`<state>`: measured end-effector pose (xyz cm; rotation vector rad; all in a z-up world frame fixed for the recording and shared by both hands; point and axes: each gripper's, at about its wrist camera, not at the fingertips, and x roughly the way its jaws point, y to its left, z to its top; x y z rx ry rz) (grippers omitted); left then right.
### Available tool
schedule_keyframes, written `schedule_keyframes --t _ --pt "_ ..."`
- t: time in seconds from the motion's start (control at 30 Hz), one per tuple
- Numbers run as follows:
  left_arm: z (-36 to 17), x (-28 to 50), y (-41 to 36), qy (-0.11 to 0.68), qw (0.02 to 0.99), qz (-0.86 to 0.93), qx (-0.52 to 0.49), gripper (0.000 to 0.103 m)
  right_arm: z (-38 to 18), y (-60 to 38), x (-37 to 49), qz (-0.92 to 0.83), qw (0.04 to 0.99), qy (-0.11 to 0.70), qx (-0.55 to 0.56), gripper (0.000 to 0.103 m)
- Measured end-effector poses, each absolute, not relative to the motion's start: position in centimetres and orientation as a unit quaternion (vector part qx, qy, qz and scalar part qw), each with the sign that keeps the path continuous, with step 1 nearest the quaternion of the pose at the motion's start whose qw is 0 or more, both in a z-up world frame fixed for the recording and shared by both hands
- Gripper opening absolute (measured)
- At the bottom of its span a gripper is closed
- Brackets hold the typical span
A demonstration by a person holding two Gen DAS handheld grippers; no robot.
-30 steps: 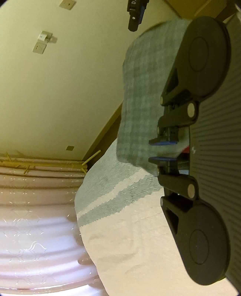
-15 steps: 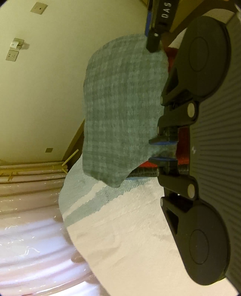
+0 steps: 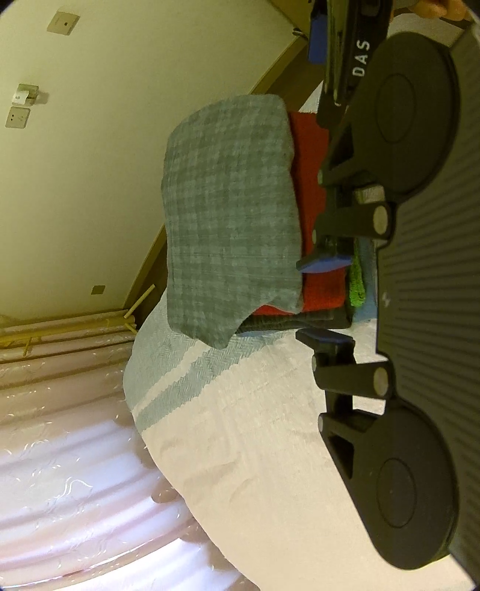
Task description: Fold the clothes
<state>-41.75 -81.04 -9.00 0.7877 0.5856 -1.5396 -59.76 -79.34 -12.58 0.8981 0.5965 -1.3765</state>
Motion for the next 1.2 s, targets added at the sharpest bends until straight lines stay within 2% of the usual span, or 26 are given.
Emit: schedule_keyframes --t 0.5,0.97,1.2 --pt "-7.4 -41.5 -78.6 0.245 0.615 -0.667 0.342 0.032 -11.3 -76.9 -58.9 -0.606 0.642 0.265 0.388 0.088" --pt "-8.0 -41.4 -76.9 0.249 0.613 -0.662 0.351 0.033 -11.4 -75.3 -58.2 -0.601 0.643 0.271 0.39 0.088" --pt "-8.6 -41.5 -76.0 0.251 0.614 -0.657 0.357 0.036 -11.3 -74.6 -58.2 -0.601 0.642 0.272 0.391 0.088"
